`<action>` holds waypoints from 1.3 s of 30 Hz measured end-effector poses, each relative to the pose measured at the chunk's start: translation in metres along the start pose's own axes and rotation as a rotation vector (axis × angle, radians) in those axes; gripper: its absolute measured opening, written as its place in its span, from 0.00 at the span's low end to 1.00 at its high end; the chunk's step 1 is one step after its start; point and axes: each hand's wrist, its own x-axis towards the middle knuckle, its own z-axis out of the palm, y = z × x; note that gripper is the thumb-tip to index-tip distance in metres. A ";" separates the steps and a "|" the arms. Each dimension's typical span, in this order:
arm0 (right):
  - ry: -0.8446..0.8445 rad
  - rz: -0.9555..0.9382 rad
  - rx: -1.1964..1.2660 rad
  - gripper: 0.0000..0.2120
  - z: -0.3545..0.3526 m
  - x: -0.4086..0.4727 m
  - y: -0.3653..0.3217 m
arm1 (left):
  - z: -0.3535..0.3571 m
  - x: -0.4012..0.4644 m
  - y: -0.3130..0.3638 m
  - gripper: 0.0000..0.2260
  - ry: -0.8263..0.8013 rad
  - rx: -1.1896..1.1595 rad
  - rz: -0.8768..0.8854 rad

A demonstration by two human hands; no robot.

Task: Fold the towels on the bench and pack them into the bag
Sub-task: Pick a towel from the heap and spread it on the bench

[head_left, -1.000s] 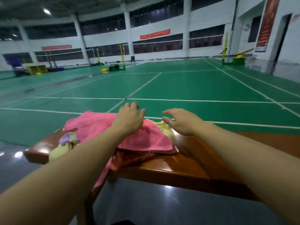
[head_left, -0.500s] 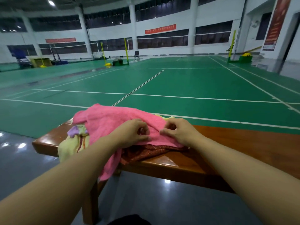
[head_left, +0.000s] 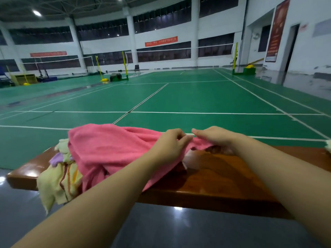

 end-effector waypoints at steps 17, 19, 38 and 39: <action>0.753 0.333 -0.798 0.32 -0.202 -0.091 0.147 | 0.134 0.019 0.043 0.06 -0.155 0.166 0.166; 0.811 0.373 -1.007 0.34 -0.205 -0.091 0.156 | 0.137 0.021 0.041 0.07 -0.114 0.167 0.151; 0.413 -0.022 -0.795 0.49 -0.143 -0.070 0.174 | 0.092 0.052 0.014 0.15 -0.309 0.345 -0.050; 0.392 -0.048 -0.796 0.51 -0.152 -0.072 0.180 | 0.093 0.054 0.013 0.15 -0.271 0.293 -0.053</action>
